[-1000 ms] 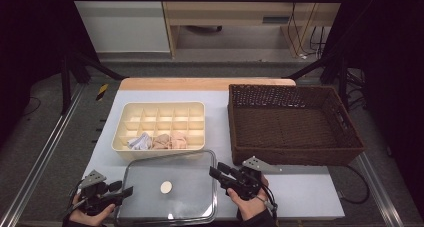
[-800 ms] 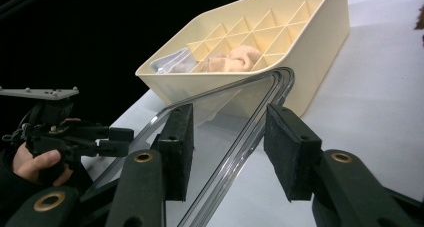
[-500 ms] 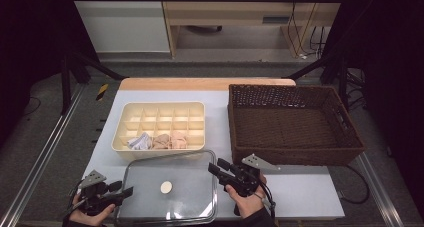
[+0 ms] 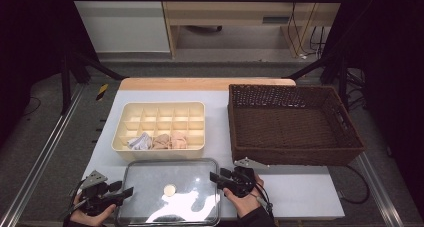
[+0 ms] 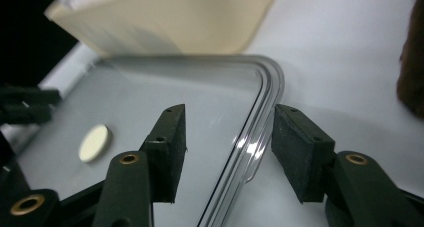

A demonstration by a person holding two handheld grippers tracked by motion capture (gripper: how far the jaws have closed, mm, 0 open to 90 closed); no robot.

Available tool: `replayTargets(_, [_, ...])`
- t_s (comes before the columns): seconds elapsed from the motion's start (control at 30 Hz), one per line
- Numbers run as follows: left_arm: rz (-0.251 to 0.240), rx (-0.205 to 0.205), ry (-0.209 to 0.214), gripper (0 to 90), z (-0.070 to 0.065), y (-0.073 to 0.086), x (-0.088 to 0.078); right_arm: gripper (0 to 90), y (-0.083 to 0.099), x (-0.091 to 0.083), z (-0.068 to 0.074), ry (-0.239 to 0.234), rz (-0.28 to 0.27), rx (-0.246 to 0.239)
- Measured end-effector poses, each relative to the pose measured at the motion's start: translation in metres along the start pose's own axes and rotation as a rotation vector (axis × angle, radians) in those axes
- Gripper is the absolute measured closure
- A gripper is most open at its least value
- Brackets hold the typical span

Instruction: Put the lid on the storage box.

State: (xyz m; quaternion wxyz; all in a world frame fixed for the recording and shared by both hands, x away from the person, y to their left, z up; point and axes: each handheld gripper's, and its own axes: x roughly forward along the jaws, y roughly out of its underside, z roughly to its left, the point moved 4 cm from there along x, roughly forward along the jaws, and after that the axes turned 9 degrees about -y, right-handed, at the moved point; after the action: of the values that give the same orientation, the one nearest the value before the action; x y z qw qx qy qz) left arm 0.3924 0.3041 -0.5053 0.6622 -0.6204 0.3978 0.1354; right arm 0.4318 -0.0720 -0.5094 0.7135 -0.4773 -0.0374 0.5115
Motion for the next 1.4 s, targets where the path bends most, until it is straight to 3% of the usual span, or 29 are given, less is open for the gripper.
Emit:
replayTargets(0.1, [0.0,0.004,-0.004,42.9,0.0,0.0,0.0,48.3,0.003,0.003,-0.002,0.005,0.013,-0.01])
replayTargets(0.3, [-0.001,0.015,-0.008,42.4,-0.001,0.0,0.0,47.8,0.007,-0.003,-0.001,-0.034,0.051,0.0])
replayTargets(0.5, [0.001,0.014,-0.008,41.9,-0.001,0.0,0.0,50.1,0.006,-0.005,-0.002,-0.047,0.046,0.041])
replayTargets(0.7, [0.0,0.009,-0.002,41.7,0.0,0.0,0.0,50.5,-0.005,-0.016,0.008,-0.092,-0.023,0.038])
replayTargets(0.9, [-0.002,-0.001,0.015,40.0,0.001,0.0,0.0,50.8,-0.015,-0.022,0.017,-0.136,-0.152,0.007])
replayTargets(1.1, [-0.001,-0.008,0.024,39.3,0.001,0.0,0.0,50.3,-0.015,-0.019,0.015,-0.133,-0.192,0.007])
replayTargets(1.27, [-0.003,-0.011,0.028,39.0,0.002,0.0,0.0,50.9,-0.016,-0.013,0.012,-0.121,-0.181,0.015])
replayTargets(1.37, [-0.002,-0.003,0.03,39.0,0.001,0.0,0.0,58.1,-0.013,-0.005,0.017,-0.18,-0.123,0.042])
replayTargets(1.4, [-0.002,-0.002,0.021,38.9,0.001,0.0,0.0,59.0,-0.01,0.0,0.02,-0.178,-0.093,0.019])
